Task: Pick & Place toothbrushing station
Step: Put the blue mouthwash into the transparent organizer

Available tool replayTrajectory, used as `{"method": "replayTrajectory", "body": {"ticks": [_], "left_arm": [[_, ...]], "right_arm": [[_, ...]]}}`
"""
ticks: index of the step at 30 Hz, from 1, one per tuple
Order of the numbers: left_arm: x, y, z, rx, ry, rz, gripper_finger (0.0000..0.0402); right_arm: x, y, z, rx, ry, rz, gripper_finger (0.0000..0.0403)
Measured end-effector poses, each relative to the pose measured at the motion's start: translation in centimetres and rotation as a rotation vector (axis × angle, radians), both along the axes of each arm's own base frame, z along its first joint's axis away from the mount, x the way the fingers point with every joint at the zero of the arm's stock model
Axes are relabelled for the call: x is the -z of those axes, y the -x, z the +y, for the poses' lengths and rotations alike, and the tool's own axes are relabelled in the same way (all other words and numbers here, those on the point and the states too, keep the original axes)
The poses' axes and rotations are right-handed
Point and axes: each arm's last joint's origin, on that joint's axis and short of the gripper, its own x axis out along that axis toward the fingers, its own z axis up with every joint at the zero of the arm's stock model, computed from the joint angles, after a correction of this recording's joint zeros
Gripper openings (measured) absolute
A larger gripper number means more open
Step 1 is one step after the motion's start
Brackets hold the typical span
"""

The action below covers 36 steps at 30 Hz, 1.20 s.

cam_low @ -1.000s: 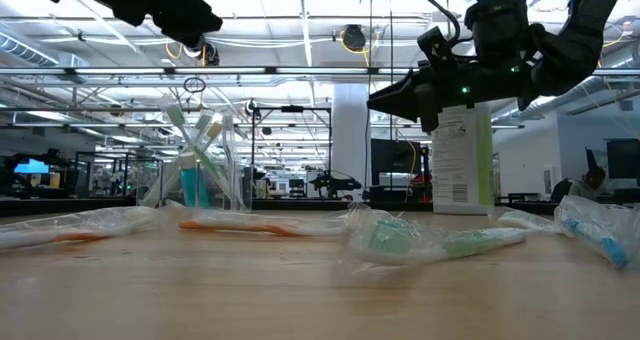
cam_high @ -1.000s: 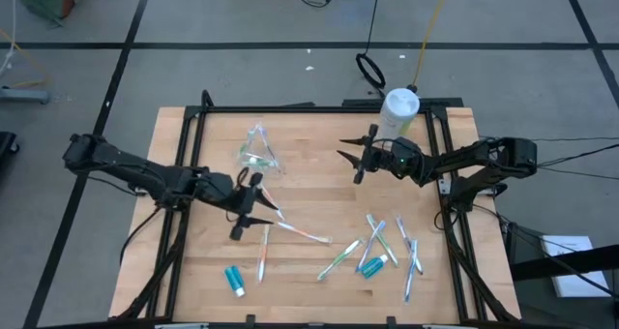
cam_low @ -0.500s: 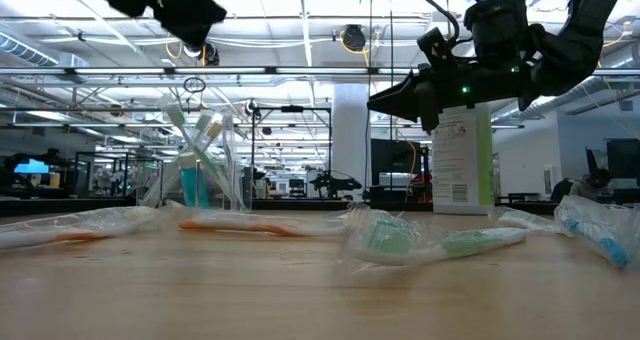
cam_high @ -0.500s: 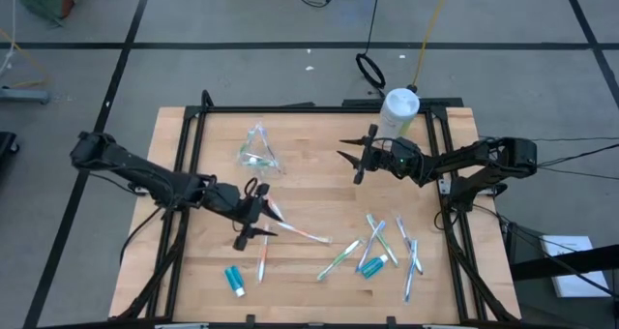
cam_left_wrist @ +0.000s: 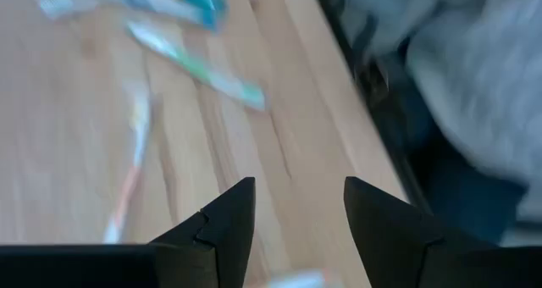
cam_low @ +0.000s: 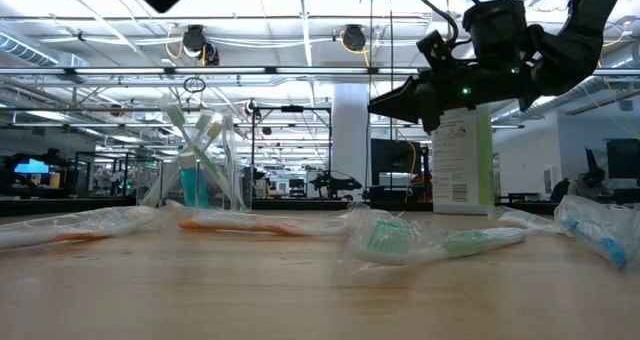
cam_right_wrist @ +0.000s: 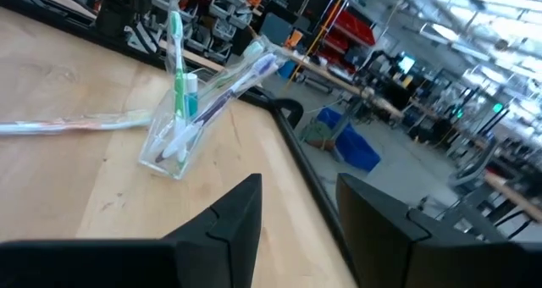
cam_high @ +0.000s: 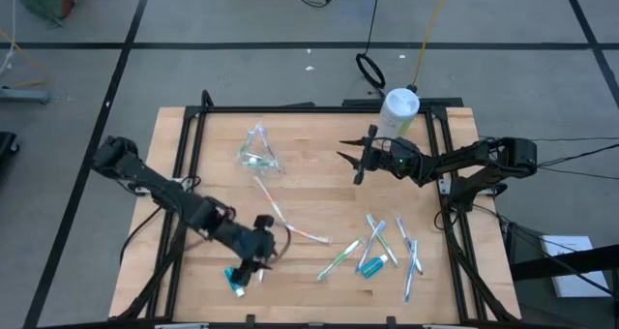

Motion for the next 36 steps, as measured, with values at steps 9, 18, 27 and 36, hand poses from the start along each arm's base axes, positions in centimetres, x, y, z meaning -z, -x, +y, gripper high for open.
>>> {"method": "replayTrajectory", "body": {"ticks": [9,18,27,36], "left_arm": [[5.2,1.7,-5.8,0.158,-0.097,0.306,0.0188],[10.6,3.4,-9.8,0.275,-0.160,0.463,0.0188],[12.3,3.8,-10.3,0.379,-0.325,0.425,0.0188],[10.5,3.0,-8.7,0.547,-0.565,0.289,0.0188]], "right_arm": [[1.7,0.2,0.1,0.016,-0.175,0.121,0.0144],[2.6,0.4,0.2,0.045,-0.332,0.174,0.0144],[2.7,0.4,0.2,0.042,-0.326,0.181,0.0144],[2.7,0.4,0.2,0.039,-0.307,0.189,0.0144]]}}
